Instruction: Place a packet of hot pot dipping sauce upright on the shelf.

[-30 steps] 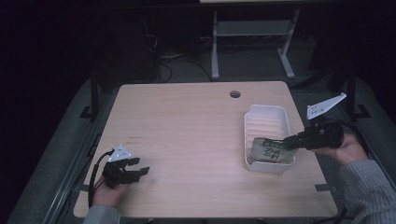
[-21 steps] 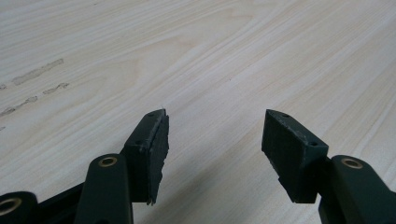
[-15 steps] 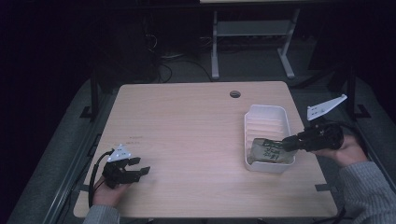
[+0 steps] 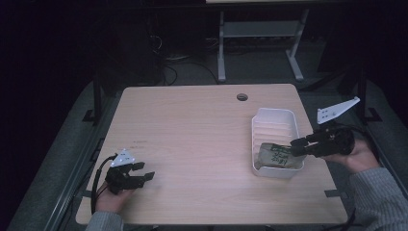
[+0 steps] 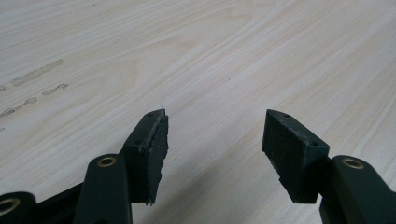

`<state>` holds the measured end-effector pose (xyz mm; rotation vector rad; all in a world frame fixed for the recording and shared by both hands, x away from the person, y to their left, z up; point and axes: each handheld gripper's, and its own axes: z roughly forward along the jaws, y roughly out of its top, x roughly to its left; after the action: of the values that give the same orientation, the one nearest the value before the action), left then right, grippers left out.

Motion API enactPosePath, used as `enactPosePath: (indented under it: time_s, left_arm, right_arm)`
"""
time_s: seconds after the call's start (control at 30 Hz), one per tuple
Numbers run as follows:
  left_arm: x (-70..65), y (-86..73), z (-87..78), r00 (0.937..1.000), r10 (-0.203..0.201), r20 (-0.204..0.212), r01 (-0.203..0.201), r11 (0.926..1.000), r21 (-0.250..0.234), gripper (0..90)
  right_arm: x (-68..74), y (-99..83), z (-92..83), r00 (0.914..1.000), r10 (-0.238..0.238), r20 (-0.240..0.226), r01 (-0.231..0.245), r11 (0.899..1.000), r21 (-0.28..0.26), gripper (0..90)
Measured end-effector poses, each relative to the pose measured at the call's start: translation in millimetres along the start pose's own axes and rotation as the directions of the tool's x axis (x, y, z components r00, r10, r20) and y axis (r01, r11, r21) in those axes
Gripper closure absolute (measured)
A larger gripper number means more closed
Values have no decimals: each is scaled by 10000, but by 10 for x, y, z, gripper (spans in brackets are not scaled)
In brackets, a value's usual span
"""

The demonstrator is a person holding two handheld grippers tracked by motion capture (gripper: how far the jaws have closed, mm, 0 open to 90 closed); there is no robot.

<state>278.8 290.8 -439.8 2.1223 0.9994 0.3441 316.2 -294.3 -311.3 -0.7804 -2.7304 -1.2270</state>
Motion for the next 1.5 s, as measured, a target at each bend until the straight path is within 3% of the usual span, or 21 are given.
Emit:
enactPosePath:
  time_s: [0.47, 0.73, 1.5]
  left_arm:
    - [-16, 4, 2, 10000, 74, 49, -74, 10000, 38, 395]
    - [-21, 5, 2, 9999, 108, 56, -108, 9999, 44, 394]
    - [-47, 17, 20, 9997, 221, 100, -222, 9997, 81, 394]
  right_arm:
    - [130, 94, -10, 9995, -307, -43, 304, 9982, -521, 598]
    - [283, 142, 20, 9978, -655, -94, 647, 9959, -628, 581]
    - [624, 35, 51, 9931, -1162, -145, 1144, 9893, -902, 571]
